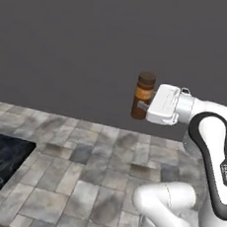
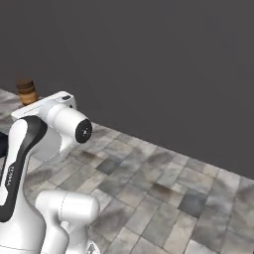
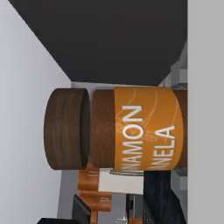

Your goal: Take the cinnamon bottle from the cabinet and place it on the dining table, next to the plate with the cupcake. Then take the chocolate from the dining counter and place it on the cupcake plate.

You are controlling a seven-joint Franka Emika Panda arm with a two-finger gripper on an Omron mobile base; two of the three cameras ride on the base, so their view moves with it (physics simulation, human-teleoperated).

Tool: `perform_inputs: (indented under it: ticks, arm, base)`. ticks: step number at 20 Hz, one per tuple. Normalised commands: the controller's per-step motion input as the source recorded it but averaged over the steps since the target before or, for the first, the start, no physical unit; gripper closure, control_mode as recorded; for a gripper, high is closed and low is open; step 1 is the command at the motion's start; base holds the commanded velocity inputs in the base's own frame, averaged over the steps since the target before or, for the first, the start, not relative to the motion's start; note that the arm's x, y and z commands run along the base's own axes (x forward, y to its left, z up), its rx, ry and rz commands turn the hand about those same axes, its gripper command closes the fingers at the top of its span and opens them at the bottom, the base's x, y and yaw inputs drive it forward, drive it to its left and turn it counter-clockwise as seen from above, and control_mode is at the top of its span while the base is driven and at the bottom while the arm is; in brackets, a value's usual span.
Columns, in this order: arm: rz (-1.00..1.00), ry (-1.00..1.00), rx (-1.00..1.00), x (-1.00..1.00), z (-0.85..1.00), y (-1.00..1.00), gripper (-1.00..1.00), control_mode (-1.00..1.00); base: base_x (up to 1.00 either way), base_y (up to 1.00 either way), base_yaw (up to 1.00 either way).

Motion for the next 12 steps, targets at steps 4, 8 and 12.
perform_inputs:
  ticks: [4, 8, 12]
  arm:
    - [0.00, 0.00, 0.00, 0.00, 0.00, 0.00, 1.00, 1.00]
    - [0.00, 0.00, 0.00, 0.00, 0.00, 0.00, 1.00, 1.00]
    - [0.00, 0.00, 0.00, 0.00, 0.00, 0.00, 1.00, 1.00]
  base:
    - [0.83, -0.20, 0.73]
    - [0.68, -0.23, 0.76]
    - [0.63, -0.26, 0.74]
